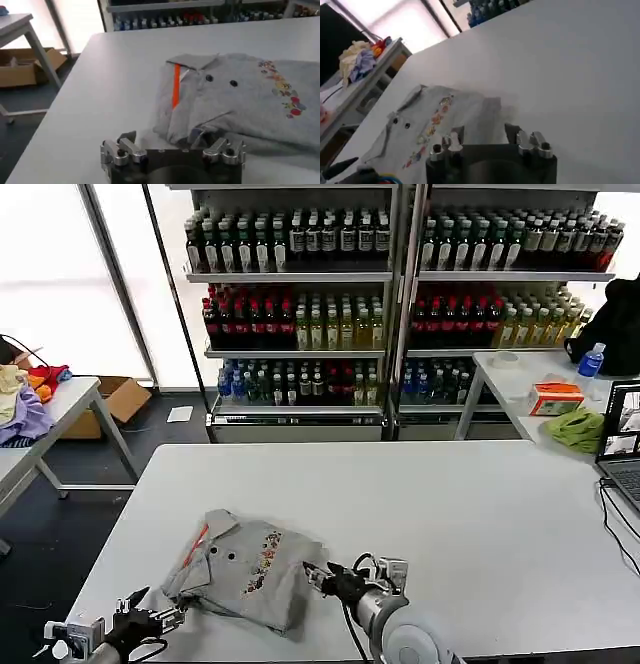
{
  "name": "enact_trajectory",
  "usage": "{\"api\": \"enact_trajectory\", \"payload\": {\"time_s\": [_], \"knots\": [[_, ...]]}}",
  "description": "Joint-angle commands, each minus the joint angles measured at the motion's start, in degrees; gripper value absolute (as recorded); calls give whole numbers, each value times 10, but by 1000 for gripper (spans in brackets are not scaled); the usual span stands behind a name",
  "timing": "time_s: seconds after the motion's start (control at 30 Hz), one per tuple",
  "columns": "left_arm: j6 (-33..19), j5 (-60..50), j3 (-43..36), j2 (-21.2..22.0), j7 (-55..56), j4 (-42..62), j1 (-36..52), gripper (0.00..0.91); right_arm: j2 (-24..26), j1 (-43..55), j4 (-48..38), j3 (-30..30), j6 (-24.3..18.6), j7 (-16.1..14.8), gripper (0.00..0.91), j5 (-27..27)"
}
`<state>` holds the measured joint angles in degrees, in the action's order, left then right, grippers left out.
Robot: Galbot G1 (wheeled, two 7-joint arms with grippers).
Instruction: Fold and organize the clothes.
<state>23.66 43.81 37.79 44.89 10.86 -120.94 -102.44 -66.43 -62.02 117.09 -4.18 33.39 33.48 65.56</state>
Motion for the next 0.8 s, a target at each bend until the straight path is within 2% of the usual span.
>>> {"api": "enact_trajectory", "payload": {"time_s": [0.03,0.33,0.37,0.4,0.43,0.8], "knots": [[-12,-21,-6,3,-2,13,2,907,-6,-1,-9,-4,0,5,0,2],[-15,-26,-16,0,-4,17,8,907,-8,-5,-8,0,0,4,0,9],[-15,-27,-16,0,-4,17,8,907,-7,-6,-5,0,0,4,30,9],[-15,-27,-17,-1,-5,17,8,907,-7,-9,0,-1,0,6,584,9],[-15,-28,-17,-1,-5,18,8,907,-6,-10,4,-2,0,6,907,10],[-12,-30,-24,-3,-5,15,10,907,-9,-10,13,-2,0,20,907,20]]}}
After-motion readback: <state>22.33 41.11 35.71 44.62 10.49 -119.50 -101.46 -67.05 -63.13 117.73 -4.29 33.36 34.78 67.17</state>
